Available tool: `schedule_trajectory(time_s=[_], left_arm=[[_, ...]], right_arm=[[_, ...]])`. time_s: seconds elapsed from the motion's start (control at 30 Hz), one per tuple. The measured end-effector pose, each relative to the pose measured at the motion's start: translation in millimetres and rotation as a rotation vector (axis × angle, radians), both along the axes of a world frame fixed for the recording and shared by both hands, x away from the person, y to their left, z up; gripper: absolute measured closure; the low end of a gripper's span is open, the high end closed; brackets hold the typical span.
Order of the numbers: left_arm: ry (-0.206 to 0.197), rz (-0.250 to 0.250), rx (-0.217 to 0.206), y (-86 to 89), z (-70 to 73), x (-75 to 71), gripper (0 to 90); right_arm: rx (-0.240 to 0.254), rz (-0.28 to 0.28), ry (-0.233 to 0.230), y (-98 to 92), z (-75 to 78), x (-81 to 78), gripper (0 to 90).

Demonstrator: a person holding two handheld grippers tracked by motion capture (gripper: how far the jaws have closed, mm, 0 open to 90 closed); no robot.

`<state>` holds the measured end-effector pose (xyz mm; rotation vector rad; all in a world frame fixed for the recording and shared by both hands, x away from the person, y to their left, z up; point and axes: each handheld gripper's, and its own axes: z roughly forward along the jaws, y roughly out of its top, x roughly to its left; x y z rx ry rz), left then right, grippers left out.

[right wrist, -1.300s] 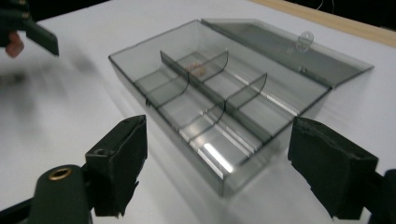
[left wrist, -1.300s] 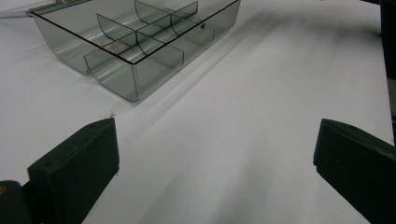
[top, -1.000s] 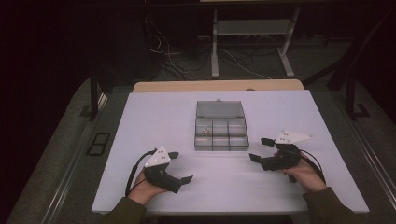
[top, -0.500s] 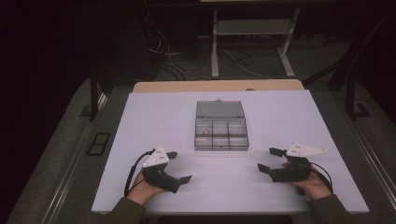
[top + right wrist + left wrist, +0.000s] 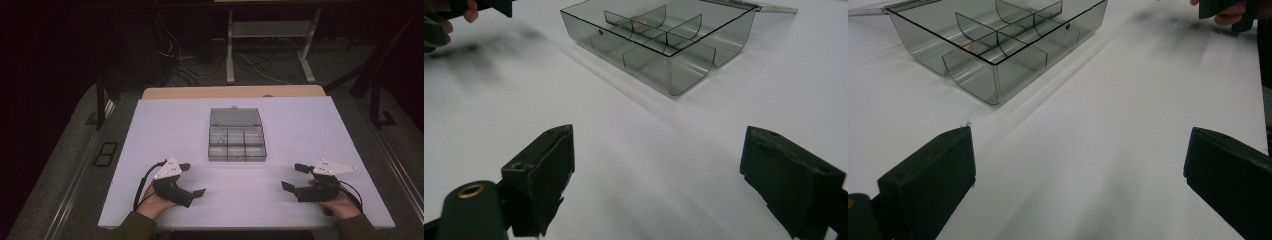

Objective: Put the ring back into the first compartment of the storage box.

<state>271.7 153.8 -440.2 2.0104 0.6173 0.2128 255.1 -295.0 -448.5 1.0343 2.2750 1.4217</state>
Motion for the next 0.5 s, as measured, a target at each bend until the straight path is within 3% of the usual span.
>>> schedule_trajectory(time_s=[0.5], left_arm=[[-0.002, 0.002, 0.005, 0.1, -0.3, -0.7, 0.0]], right_arm=[[-0.014, 0.0, -0.003, 1.2, -0.8, -3.0, 13.8]])
